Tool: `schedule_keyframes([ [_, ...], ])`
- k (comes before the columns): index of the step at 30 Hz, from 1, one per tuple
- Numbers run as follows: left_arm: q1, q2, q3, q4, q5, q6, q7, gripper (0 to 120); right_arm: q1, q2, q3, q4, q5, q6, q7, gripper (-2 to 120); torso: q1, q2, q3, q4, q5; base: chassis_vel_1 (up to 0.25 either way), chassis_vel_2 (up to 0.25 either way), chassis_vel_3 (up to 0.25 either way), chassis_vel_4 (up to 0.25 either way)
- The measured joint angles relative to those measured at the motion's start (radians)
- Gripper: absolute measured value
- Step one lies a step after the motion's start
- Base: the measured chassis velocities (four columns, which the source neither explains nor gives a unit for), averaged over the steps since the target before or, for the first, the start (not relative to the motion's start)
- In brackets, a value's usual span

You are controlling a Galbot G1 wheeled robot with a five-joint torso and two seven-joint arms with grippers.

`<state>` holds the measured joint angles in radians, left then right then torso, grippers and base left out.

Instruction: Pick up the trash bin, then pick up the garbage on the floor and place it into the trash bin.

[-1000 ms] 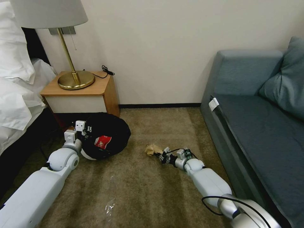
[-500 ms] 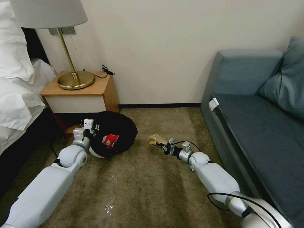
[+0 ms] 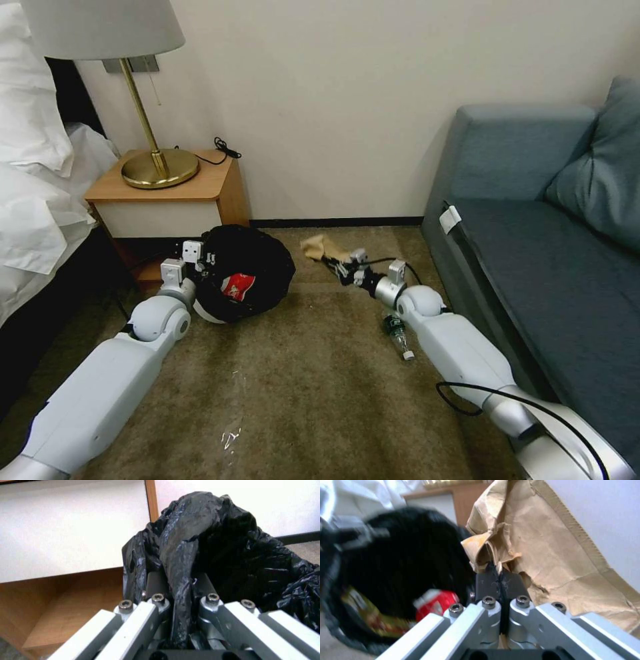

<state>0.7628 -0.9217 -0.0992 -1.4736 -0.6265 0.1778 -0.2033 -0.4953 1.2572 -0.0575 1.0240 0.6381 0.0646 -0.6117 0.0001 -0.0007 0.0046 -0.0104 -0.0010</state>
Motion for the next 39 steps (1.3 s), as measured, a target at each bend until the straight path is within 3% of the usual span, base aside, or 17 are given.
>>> schedule_keyframes([
  [9,-0.021,-0.01,0.015,0.011,-0.006,-0.002,-0.009,5,0.0,0.01,-0.021,0.109,0.14,-0.031,0.013,0,0.0,0.0,0.0,-0.0001,-0.0001,0.0,0.0,0.0,0.0],
  [18,-0.04,-0.04,0.026,0.022,-0.028,-0.009,-0.027,5,0.025,0.098,-0.058,0.109,0.25,-0.018,0.041,0,0.0,0.0,0.0,0.0001,-0.0001,0.0,0.0,0.0,0.0],
  [29,-0.055,-0.062,0.037,0.031,-0.037,-0.012,-0.039,5,0.012,0.194,-0.06,0.004,0.247,0.042,0.051,0,0.0,0.0,0.0,0.0001,0.0,0.0,0.0,0.0,0.0],
  [39,-0.048,-0.061,0.028,0.031,-0.039,-0.017,-0.039,5,-0.001,0.215,-0.073,-0.025,0.235,0.054,0.063,0,0.0,0.0,0.0,0.0,-0.0001,0.0,0.0,0.0,0.0],
])
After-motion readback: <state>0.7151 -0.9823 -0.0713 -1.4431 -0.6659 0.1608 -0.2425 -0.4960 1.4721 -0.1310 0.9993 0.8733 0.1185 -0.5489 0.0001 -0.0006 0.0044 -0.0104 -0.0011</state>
